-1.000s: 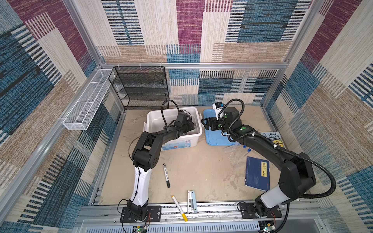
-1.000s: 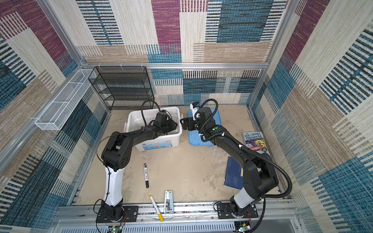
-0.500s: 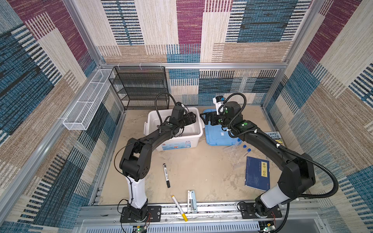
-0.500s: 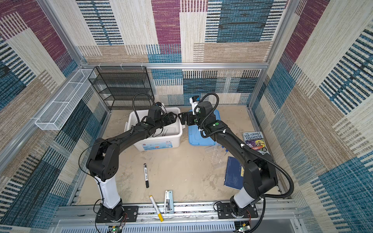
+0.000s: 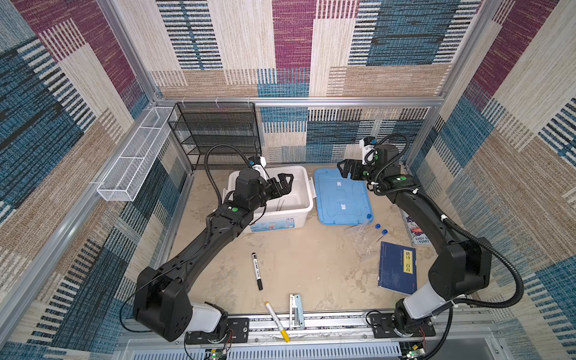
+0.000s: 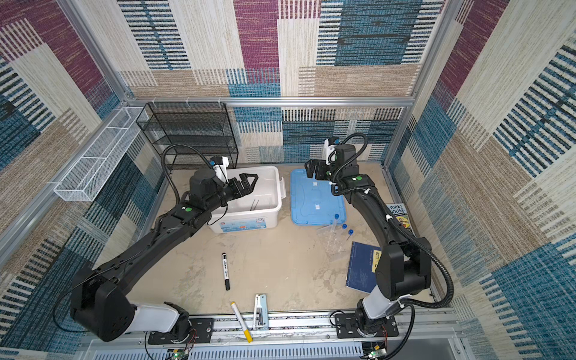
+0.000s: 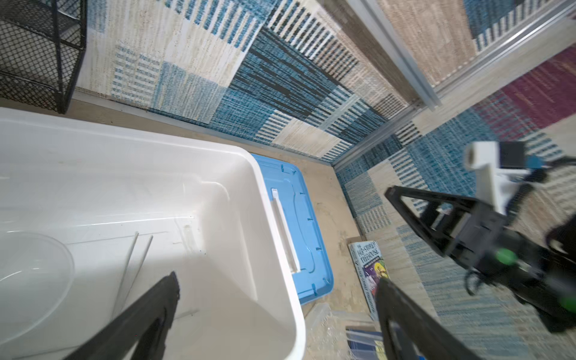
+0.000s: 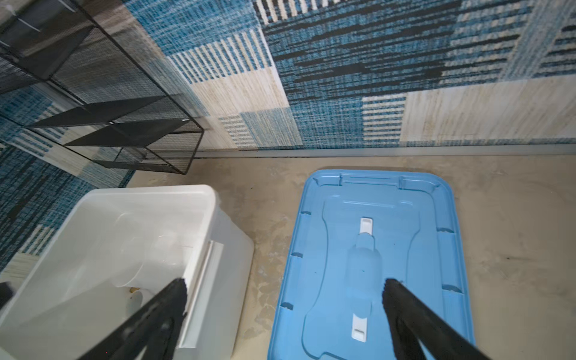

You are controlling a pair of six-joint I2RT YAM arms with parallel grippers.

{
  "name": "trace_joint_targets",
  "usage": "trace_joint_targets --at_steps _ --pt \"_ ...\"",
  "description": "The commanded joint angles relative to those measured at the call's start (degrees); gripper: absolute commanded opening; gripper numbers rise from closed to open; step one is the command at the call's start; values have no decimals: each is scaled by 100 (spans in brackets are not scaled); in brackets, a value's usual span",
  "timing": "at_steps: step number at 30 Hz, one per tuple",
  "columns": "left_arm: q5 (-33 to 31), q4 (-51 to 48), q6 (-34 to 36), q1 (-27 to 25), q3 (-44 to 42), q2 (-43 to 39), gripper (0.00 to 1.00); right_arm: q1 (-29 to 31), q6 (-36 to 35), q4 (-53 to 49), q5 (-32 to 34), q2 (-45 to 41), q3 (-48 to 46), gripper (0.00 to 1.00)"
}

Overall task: Organize the chemistry lab equipment
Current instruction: 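Grasp the blue lid's edge with right gripper while left withdraws from bin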

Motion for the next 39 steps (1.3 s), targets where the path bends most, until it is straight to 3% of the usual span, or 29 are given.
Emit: trace_joint_targets --at_steps 1,6,10,15,17,24,39 --pt "594 -442 -87 -6 -153 -336 100 -297 -89 -129 -221 235 -39 99" --pt "1603 -242 -660 -82 -643 -581 100 -726 -167 -141 -294 914 -5 99" --pt "1157 -131 -708 -433 -1081 -758 99 -977 -264 -318 -182 1634 184 96" --pt "1127 -67 -767 -719 -1251 -723 99 -1074 -554 -524 430 2262 408 87" --pt "1093 50 -812 -802 -1330 -694 99 -1096 -704 -549 678 2423 477 82" --pt "1135 152 -818 -882 -1359 -505 99 -1268 -882 -631 666 2804 635 49" --pt "1039 203 -804 -893 -1287 -382 99 -1266 -1103 -494 855 2963 319 19"
